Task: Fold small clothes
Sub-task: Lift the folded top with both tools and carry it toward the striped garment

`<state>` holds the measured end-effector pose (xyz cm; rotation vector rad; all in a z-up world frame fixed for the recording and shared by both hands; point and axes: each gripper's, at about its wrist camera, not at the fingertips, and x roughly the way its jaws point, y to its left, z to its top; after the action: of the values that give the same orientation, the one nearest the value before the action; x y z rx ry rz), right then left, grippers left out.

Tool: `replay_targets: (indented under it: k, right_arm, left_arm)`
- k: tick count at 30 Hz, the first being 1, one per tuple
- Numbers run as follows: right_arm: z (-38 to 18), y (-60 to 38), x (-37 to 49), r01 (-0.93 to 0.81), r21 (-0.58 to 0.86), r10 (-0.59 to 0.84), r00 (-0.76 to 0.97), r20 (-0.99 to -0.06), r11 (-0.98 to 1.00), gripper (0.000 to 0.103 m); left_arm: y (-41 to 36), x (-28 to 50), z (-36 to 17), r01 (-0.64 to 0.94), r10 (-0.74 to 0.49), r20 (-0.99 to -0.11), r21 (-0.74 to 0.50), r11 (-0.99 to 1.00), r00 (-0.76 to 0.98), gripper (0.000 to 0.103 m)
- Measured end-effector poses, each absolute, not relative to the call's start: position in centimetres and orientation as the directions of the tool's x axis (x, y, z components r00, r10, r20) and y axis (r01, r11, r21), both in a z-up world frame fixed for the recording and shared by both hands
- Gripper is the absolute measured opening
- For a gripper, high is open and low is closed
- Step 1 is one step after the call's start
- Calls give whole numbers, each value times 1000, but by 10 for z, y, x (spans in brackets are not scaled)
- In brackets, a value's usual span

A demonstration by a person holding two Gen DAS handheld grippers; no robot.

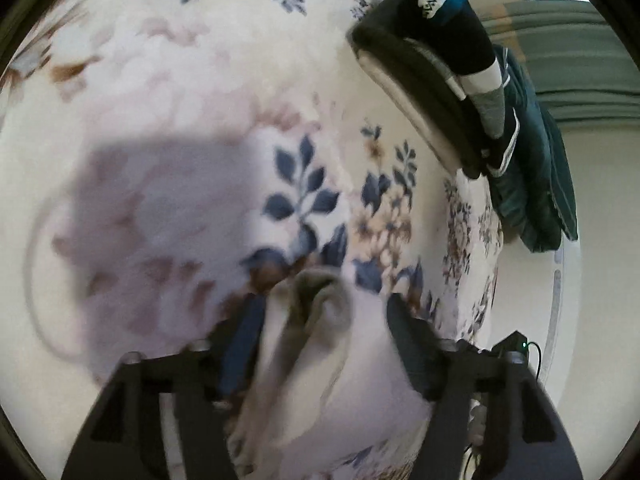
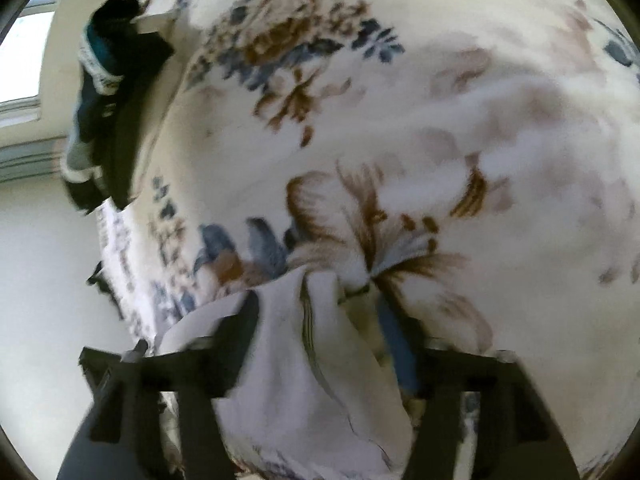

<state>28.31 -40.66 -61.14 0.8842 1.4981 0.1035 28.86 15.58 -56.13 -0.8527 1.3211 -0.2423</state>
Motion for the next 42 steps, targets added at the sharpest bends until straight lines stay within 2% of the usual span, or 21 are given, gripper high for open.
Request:
replay_targets:
  k: [6, 10, 18, 20, 21, 22, 23, 24, 26, 34, 42]
  right_arm:
    - [-649, -410, 251, 448, 653, 725, 17, -689, 611, 73]
    - [-671, -403, 241, 452, 702, 788, -3, -616, 551, 73]
    - [-676, -389, 243, 463, 745, 841, -1, -541, 480, 75]
    - [-677, -385, 244, 463, 743, 839, -6, -543, 484, 74]
    - [-677, -384, 244, 460, 744, 839, -5, -543, 485, 69]
    - [-676, -382, 245, 454, 743, 835, -2, -551, 492, 58]
    - [-676, -380, 246, 450, 741, 831, -2, -557, 498, 49]
    - [-674, -376, 247, 439, 740, 824, -4, -566, 510, 30]
    - [-673, -372, 249, 431, 741, 819, 5, -573, 516, 24]
    - [-628, -365, 259, 386, 772, 814, 85, -574, 505, 19]
    - [-517, -351, 340, 239, 827, 817, 169, -552, 509, 19]
  left_arm:
    - [142, 267, -600, -300, -693, -699, -709, 638, 176, 64]
    - [141, 265, -610, -321, -722, -665, -737, 595, 191, 65]
    - [148, 262, -612, -330, -748, -631, -764, 554, 205, 64]
    - [146, 262, -610, -320, -741, -637, -762, 562, 214, 60]
    - [143, 263, -608, -310, -738, -639, -762, 568, 219, 37]
    - [141, 264, -605, -303, -744, -630, -770, 561, 222, 19]
    - [139, 265, -602, -299, -749, -621, -778, 553, 230, 19]
    - [138, 266, -597, -287, -743, -622, -779, 558, 247, 15]
    - [139, 267, -590, -284, -737, -620, -782, 555, 269, 13]
    - [134, 283, -541, -227, -722, -622, -783, 579, 302, 13]
    - [148, 360, -441, -106, -713, -563, -810, 577, 418, 13]
